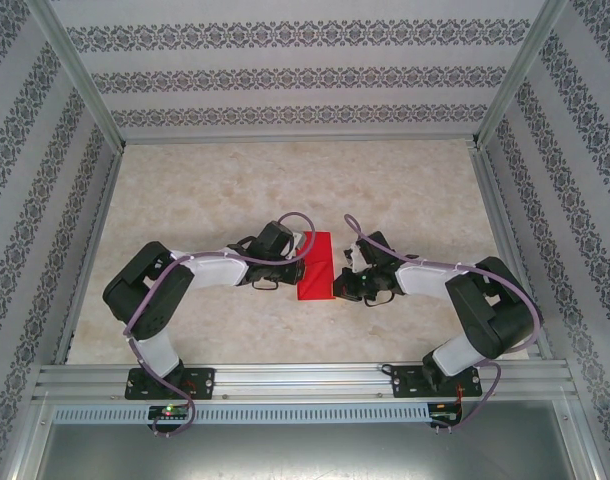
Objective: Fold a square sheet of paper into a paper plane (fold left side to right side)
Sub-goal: Fold the triangle a second time at the center of the table.
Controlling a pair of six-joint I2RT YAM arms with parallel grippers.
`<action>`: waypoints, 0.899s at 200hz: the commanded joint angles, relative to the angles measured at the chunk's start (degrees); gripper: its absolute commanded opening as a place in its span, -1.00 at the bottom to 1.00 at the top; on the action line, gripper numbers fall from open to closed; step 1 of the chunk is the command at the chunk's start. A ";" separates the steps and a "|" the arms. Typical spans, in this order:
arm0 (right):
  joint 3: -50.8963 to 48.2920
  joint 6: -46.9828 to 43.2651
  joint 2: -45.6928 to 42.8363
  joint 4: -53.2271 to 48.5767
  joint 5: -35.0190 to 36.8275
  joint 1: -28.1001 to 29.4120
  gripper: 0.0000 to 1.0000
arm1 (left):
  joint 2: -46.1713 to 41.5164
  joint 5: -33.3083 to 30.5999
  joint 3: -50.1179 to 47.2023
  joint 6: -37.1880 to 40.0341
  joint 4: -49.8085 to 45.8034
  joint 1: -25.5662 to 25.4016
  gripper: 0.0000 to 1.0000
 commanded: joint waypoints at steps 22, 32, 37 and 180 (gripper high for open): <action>-0.09 -1.49 1.63 -3.05 2.47 0.70 -1.00 | 0.86 -1.80 1.52 1.41 -1.26 1.16 -1.00; -0.04 -1.51 1.78 -3.04 2.50 0.71 -1.00 | 0.87 -1.93 1.51 1.33 -1.31 1.17 -1.00; 0.01 -1.53 1.76 -3.10 2.53 0.71 -1.00 | 0.87 -2.04 1.51 1.32 -1.37 1.17 -1.00; 0.19 -1.41 2.60 -2.91 2.39 0.95 -1.00 | 1.22 -3.05 1.64 1.62 -1.89 1.17 -1.00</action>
